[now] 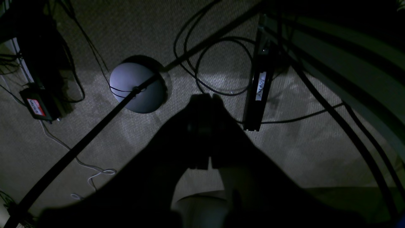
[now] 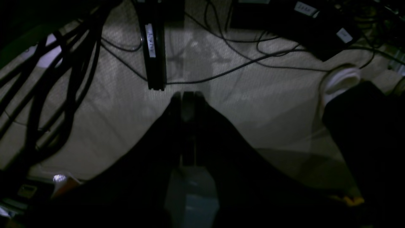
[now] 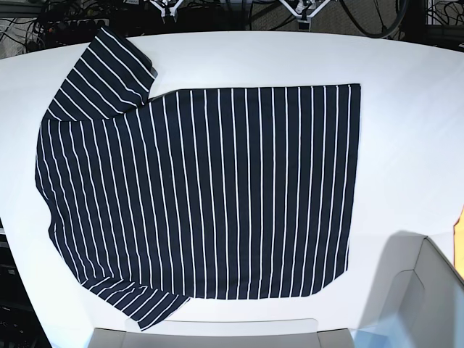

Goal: Fold the T-shirt properly

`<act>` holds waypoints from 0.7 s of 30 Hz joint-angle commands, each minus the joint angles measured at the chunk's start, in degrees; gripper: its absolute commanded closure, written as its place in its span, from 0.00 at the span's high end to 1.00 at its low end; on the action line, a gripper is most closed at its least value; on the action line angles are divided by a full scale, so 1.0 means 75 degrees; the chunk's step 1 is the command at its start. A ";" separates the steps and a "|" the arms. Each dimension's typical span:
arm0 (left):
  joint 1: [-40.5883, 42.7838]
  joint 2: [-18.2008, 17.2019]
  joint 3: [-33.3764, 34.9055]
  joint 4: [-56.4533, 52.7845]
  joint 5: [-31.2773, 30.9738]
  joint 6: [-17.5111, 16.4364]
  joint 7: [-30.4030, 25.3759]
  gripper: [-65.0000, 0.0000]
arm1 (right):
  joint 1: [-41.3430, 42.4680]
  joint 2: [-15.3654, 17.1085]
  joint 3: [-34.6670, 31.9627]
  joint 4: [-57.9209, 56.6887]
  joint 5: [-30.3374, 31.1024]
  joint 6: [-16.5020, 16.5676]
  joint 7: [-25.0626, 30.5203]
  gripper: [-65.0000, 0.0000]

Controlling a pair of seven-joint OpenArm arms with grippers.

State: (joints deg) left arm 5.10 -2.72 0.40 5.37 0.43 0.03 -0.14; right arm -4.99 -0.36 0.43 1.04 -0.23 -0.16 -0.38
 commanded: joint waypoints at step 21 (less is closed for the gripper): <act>0.0990 -0.0733 -0.0036 0.0017 -0.0039 0.0025 -0.2554 0.00 | -0.1485 0.0218 -0.0039 0.1755 0.0025 0.0016 0.0022 0.00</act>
State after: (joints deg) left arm 11.92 -7.97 0.25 5.50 0.03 0.01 -18.55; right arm -16.12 0.05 -0.01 13.89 0.01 0.40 -0.62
